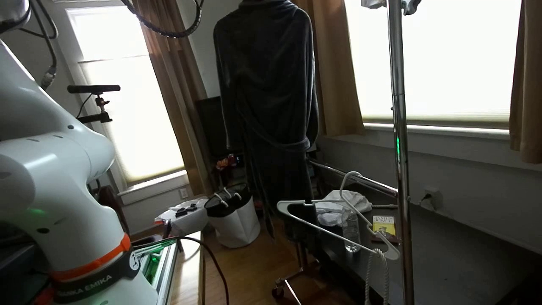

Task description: Remove the black hanger from the top rail and put it on the bottom rail of the clothes hanging rack

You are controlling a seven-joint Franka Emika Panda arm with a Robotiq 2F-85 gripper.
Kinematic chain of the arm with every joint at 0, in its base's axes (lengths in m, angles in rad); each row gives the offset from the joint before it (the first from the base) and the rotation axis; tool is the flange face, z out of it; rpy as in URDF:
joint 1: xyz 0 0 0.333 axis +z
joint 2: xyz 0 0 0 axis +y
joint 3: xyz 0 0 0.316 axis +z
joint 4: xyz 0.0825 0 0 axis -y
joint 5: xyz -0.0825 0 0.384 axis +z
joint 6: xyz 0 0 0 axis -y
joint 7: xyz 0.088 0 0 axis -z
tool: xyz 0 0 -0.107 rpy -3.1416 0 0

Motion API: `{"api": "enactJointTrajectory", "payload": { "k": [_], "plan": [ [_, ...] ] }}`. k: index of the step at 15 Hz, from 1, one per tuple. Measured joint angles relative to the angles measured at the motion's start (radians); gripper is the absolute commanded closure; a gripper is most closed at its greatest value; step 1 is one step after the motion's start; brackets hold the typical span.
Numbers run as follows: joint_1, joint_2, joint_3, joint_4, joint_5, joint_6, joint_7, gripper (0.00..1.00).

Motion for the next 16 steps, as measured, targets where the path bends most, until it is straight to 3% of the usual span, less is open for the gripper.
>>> {"api": "enactJointTrajectory", "payload": {
  "k": [4, 11, 13, 16],
  "plan": [
    [0.052, 0.035, -0.021, 0.021, -0.014, -0.007, -0.002, 0.99],
    [0.107, 0.042, -0.052, 0.074, -0.078, -0.112, -0.002, 0.99],
    [0.122, 0.033, -0.074, 0.083, -0.069, -0.085, -0.005, 0.99],
    [0.133, -0.022, -0.133, 0.074, -0.027, 0.053, -0.066, 0.99]
  ]
}}
